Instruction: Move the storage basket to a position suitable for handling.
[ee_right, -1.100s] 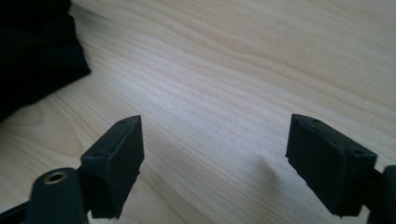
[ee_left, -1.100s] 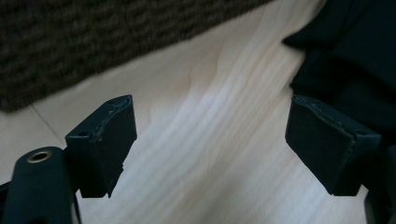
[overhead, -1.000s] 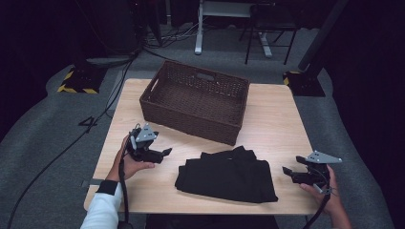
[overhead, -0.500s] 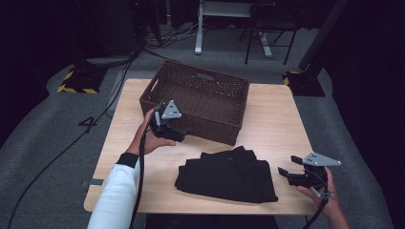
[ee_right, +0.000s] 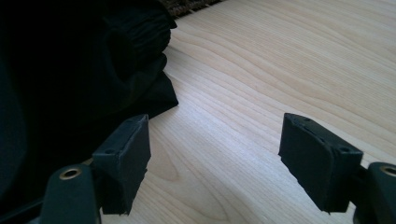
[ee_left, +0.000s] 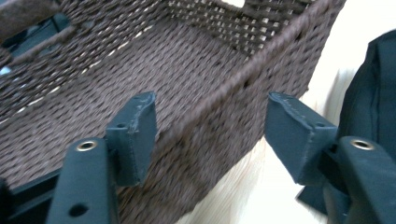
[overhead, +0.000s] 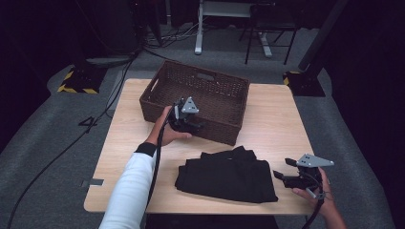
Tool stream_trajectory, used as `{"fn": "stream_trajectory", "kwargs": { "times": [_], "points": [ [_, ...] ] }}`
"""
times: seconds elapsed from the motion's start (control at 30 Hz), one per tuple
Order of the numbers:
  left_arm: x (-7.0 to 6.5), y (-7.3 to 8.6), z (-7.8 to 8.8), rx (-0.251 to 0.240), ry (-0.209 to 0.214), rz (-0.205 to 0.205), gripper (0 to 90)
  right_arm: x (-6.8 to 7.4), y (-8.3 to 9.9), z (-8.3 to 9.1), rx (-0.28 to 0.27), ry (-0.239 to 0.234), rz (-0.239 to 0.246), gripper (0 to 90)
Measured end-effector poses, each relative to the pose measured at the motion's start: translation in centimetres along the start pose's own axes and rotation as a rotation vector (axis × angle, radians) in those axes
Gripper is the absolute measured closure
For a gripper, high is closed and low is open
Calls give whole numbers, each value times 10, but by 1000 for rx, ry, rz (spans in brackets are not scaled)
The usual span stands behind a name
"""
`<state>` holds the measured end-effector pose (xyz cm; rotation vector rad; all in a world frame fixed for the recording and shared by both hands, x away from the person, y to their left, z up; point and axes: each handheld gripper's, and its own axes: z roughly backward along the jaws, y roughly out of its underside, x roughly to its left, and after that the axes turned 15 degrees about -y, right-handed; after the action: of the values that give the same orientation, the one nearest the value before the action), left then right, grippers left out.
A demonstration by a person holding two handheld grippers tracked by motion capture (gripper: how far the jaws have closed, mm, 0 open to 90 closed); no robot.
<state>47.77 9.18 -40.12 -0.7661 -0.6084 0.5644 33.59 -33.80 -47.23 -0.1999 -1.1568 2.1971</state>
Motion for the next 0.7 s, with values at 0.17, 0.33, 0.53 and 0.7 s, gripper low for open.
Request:
{"fn": "stream_trajectory", "kwargs": {
  "times": [0.17,0.33,0.53,0.7],
  "points": [
    [-4,-4,-13,21,-12,-18,452,1,0,-3,9,0,9,252],
    [-12,-11,-20,3,50,-35,539,-1,3,-8,27,-8,2,252],
    [-27,-20,-24,-32,153,-56,676,-1,4,-12,43,-25,2,256],
    [-42,-29,-28,-46,185,-60,716,1,4,-14,50,-34,8,256]
  ]
}}
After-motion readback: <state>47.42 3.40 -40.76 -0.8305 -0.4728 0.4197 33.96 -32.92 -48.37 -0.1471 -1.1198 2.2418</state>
